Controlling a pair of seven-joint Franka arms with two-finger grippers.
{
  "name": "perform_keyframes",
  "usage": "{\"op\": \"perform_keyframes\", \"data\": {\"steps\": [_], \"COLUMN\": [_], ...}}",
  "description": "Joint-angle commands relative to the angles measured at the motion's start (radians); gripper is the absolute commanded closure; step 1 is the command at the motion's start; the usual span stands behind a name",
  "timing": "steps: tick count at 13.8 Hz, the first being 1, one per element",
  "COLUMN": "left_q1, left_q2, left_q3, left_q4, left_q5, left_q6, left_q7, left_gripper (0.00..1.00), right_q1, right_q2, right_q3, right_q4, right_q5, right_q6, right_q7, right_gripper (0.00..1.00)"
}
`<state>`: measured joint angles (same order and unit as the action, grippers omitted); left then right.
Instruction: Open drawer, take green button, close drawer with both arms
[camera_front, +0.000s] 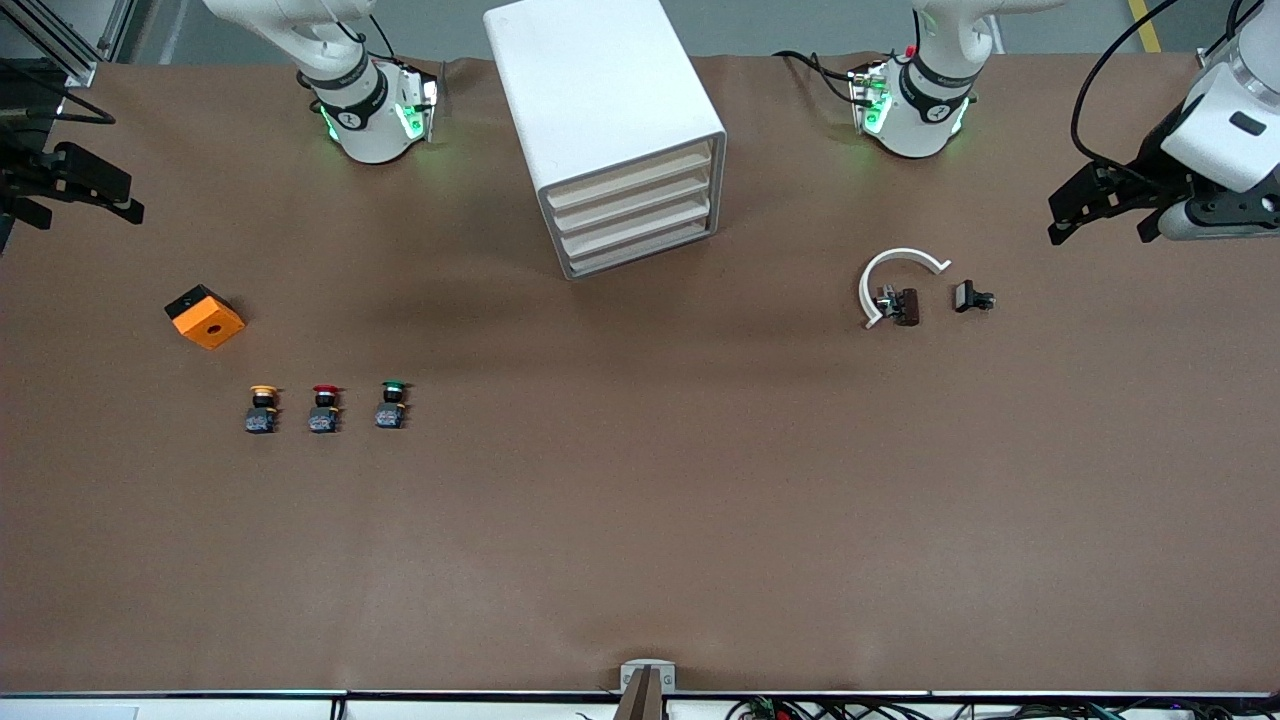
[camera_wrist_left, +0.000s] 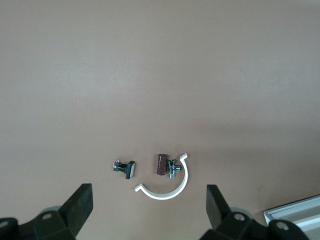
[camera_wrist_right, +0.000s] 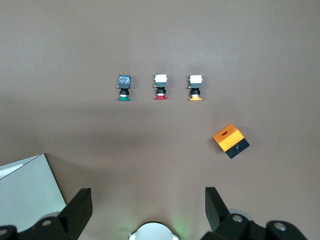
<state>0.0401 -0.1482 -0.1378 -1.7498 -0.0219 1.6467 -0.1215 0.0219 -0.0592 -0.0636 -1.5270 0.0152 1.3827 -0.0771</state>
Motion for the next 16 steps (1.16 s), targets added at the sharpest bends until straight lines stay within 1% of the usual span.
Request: {"op": "perform_keyframes", "data": {"steps": [1,2,4,5,16], "left_q1": [0.003,0.006,0.018,0.021,0.021], "left_q2": [0.021,0.022,0.058,0.068,0.07], "left_q3": [0.0,0.001,0.001,0.001,0.001], "left_q4": [0.036,0.047,0.1,0.113,0.111], "left_q5": [-0.001,-0.003,-0.001,-0.001,0.0], "left_q6": [-0.013,-0.013,-0.016,-0.03,-0.059], "left_q7": [-0.004,-0.004,0.005,0.005,0.005], "left_gripper": [0.0,0.0,0.0,0.0,0.0], "right_q1": [-0.007,-0.008,-0.014,-0.016,-0.036], "right_q2": [-0.09,-0.094,-0.097,-0.106,-0.117], "right_q3": [0.001,0.001,0.005,0.007,0.002], "right_q4": [-0.099,-0.101,-0.098,-0.097,-0.096], "right_q5": [-0.003,-0.003,-0.003,-0.003,-0.001], "right_q6": [0.041,0.038,0.036,0.03,0.021], "right_q7": [-0.012,-0.012,-0.012,-0.012,-0.049], "right_gripper": [0.0,0.0,0.0,0.0,0.0]}}
